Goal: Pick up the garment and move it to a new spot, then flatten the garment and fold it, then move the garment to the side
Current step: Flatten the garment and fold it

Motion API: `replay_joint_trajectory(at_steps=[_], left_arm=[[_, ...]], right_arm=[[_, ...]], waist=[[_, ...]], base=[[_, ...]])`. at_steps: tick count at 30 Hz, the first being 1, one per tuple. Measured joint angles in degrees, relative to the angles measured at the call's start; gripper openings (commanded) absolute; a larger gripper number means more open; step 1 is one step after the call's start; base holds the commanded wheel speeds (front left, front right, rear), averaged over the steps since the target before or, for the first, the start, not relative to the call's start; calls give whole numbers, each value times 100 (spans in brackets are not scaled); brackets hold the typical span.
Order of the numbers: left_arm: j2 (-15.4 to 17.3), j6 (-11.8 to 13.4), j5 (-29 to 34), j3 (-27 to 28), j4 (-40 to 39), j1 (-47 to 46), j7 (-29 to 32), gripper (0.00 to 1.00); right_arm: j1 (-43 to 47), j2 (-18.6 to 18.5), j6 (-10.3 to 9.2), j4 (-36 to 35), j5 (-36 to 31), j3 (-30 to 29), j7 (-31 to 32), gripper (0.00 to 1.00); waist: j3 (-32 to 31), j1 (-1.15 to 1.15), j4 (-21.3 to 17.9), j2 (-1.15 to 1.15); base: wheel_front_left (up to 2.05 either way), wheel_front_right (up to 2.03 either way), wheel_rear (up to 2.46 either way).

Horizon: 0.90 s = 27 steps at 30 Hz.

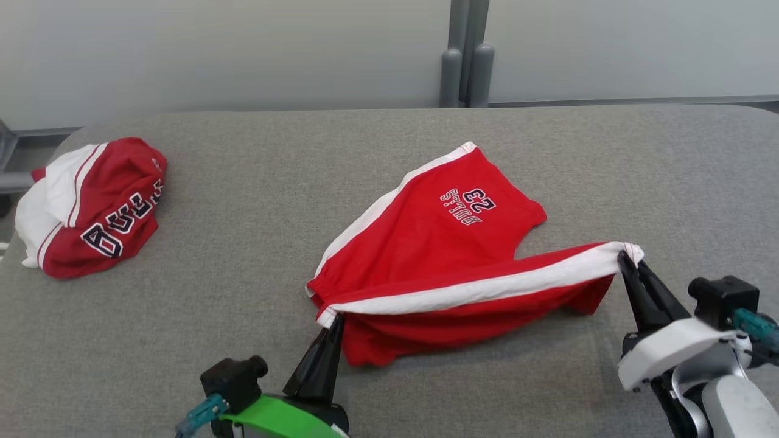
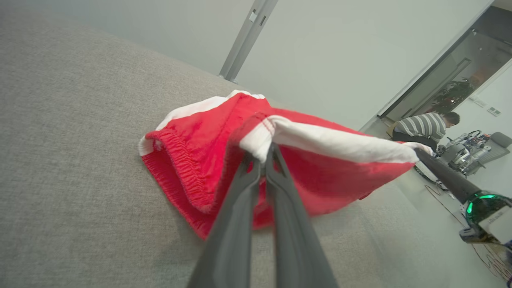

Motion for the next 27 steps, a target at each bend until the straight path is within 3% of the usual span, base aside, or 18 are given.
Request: replay_joint_trajectory(at_steps=[11, 27], left_arm=[[-330, 0, -247, -209, 1087, -1262, 198, 0], [-428, 86, -1222, -577, 1944, -2579, 100, 0]], right_arm=[[-1983, -568, 0, 1369, 94, 631, 211, 0], [-4469, -910, 1, 3674, 592, 1759, 370, 0]], waist=[[418, 0, 480, 0], [1281, 0, 988, 0]], base=[[0, 0, 0], [0, 0, 0]])
